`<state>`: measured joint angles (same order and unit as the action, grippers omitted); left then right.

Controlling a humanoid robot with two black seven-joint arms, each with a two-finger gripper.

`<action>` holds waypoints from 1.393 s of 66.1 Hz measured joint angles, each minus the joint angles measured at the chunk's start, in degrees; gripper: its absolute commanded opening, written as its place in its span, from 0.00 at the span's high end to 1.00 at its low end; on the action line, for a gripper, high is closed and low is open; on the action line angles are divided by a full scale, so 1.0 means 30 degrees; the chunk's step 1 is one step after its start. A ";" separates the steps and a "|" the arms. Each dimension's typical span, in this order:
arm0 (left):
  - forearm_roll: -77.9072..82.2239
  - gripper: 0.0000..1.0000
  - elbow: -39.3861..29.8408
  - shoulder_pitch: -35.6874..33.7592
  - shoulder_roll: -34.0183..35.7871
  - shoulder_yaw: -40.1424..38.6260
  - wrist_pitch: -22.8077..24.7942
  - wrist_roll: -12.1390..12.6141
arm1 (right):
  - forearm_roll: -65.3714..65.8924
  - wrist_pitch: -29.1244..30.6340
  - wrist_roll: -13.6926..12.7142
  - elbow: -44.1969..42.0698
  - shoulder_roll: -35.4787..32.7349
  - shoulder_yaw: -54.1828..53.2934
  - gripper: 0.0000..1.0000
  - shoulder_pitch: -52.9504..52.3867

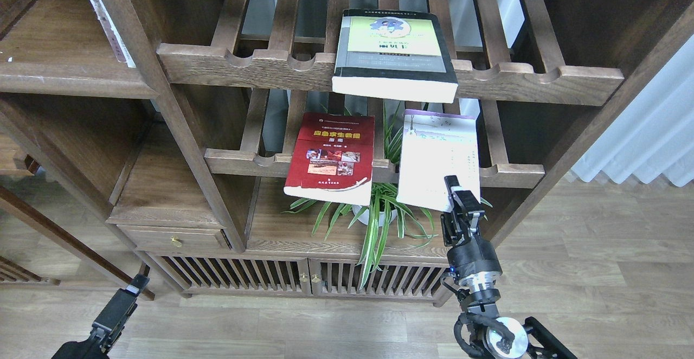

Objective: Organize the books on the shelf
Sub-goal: 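Grasp the white booklet with the right gripper and pull it off the shelf, then pass the white booklet from the right gripper to the left gripper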

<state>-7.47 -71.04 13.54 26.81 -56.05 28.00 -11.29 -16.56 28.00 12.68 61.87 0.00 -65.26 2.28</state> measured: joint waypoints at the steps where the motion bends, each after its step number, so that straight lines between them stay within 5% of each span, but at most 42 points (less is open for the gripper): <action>1: 0.0000 0.00 0.0016 0.0000 0.0000 -0.0002 0.0000 0.0007 | 0.0008 0.0000 -0.0003 0.0012 0.0000 0.0008 0.95 0.0014; 30: 0.0076 0.00 0.3732 -0.1113 -0.0259 0.0085 0.0000 -0.0234 | 0.0246 0.0013 -0.0481 0.1193 -0.0003 0.1866 0.95 0.3939; 60: 0.0012 0.00 0.4259 -0.1393 -0.1470 0.1049 0.0001 0.0095 | 0.1100 -0.0014 -0.0640 0.0747 -0.0002 0.4338 0.94 0.5596; 79: -0.0052 0.00 0.4048 -0.1299 -0.2438 0.2659 0.0001 0.0122 | 0.1477 -0.0003 -0.3165 -0.1020 0.0001 0.6136 0.94 0.5376; 92: -0.0037 0.00 0.3940 -0.1333 -0.3417 0.4401 0.0001 0.0120 | 0.1478 -0.0003 -0.4072 -0.1501 0.0001 0.7181 0.93 0.5139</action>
<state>-7.58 -59.22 9.54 16.56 -42.85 28.00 -10.93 -12.12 28.00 0.46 57.37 0.00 -43.72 17.70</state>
